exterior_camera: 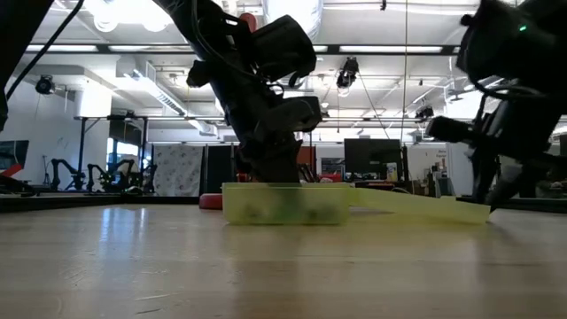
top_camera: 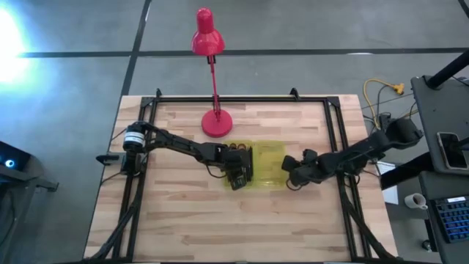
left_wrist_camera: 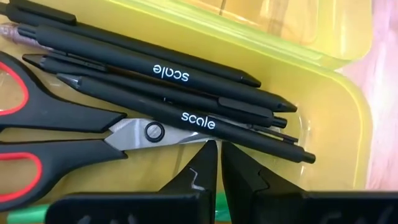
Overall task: Pick & place school supplies into a supply box
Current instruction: Close the yellow supply box
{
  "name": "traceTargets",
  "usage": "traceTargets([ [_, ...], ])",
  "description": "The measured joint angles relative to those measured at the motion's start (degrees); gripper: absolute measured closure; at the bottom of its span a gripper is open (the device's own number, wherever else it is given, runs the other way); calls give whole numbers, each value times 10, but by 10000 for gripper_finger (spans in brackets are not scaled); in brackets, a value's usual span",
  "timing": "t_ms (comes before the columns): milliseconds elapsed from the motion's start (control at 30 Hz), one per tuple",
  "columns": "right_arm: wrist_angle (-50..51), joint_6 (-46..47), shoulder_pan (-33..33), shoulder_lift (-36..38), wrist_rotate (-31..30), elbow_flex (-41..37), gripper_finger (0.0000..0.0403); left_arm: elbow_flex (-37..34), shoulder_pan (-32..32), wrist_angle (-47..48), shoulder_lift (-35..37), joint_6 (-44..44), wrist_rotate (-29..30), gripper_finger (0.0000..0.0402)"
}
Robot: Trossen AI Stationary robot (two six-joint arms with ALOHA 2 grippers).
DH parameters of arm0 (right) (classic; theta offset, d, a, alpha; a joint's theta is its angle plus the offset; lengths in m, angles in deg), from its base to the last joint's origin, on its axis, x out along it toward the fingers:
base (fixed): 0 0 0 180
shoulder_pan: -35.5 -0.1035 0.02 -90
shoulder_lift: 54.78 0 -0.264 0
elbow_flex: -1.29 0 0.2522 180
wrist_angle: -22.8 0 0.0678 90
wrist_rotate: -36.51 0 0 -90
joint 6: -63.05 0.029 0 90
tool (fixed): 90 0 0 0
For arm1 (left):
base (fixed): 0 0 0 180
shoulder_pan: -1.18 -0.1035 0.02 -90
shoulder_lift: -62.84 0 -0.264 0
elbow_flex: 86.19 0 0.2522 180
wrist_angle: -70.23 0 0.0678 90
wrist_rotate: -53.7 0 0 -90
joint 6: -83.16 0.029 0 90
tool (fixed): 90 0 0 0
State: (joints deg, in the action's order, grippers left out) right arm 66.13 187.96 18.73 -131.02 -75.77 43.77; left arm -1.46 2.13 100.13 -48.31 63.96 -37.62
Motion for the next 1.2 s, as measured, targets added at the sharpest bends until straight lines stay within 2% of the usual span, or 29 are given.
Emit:
traceTargets([
  [300,-63,-119,63,-51,3,35,364,-1,0,0,0,0,0,396],
  [667,-52,-215,65,-32,-7,80,365,-2,0,6,0,0,0,396],
  [1200,-47,-303,65,-22,-44,154,365,-2,0,21,0,0,-4,396],
])
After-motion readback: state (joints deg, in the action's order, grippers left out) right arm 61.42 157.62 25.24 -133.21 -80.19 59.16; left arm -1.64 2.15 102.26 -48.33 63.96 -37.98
